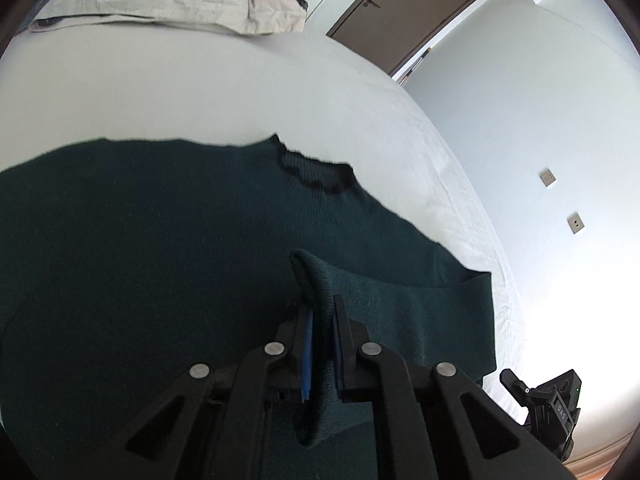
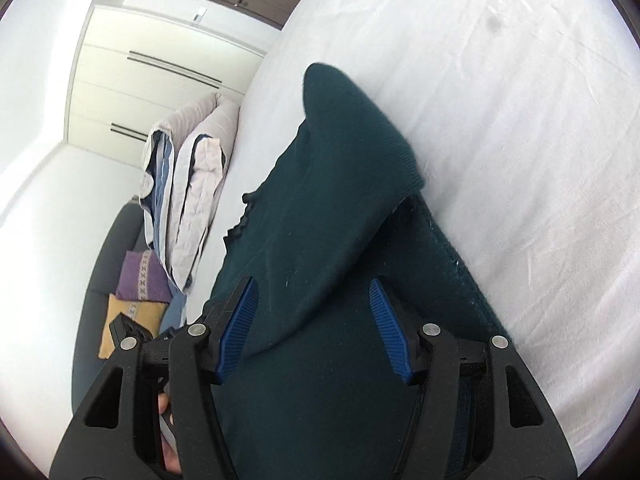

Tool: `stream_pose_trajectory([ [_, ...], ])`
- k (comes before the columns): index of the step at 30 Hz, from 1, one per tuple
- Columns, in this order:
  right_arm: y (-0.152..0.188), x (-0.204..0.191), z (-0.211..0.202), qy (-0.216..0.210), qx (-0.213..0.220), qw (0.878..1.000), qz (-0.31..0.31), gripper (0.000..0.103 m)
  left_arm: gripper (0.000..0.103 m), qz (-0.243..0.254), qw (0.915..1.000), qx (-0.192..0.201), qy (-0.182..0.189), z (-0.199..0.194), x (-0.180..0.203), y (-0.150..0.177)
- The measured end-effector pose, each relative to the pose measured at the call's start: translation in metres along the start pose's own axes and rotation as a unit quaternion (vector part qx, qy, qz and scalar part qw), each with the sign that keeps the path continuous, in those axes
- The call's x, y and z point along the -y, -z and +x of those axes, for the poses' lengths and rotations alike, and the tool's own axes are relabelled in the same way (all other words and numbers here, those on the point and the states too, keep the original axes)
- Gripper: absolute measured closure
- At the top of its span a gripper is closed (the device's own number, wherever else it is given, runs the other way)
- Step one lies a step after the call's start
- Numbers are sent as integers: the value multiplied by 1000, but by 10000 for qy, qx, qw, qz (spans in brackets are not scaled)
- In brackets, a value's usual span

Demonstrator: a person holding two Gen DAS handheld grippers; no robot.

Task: Fold small clothes
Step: 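Fold the held sleeve across the sweater body with the right gripper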

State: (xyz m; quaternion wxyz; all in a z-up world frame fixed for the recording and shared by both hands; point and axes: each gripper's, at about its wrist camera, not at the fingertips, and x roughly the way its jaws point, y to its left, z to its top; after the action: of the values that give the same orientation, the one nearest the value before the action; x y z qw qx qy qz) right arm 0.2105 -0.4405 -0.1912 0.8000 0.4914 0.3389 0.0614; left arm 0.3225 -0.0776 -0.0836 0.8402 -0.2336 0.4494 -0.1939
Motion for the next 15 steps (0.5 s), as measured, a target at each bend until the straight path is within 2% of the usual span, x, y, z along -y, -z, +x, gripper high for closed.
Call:
stream_pose_trajectory([
  [3,-17,6,4,-38,93,9997,237,46,94,-27,9994,328,57,-12,-6,-9],
  [6,-34,12,6,-92,280,9981,543,46,94,-5,9991,418,-47,-13,-15,-11],
  [11,-53,32,-7,95,637,9942,857,46,94,-298,9983,430,-258,-8,-42,-8],
  [15,-58,48,-18,68,693,9939,851,49,94,-367,9980,360,-375,0,-53,-2],
])
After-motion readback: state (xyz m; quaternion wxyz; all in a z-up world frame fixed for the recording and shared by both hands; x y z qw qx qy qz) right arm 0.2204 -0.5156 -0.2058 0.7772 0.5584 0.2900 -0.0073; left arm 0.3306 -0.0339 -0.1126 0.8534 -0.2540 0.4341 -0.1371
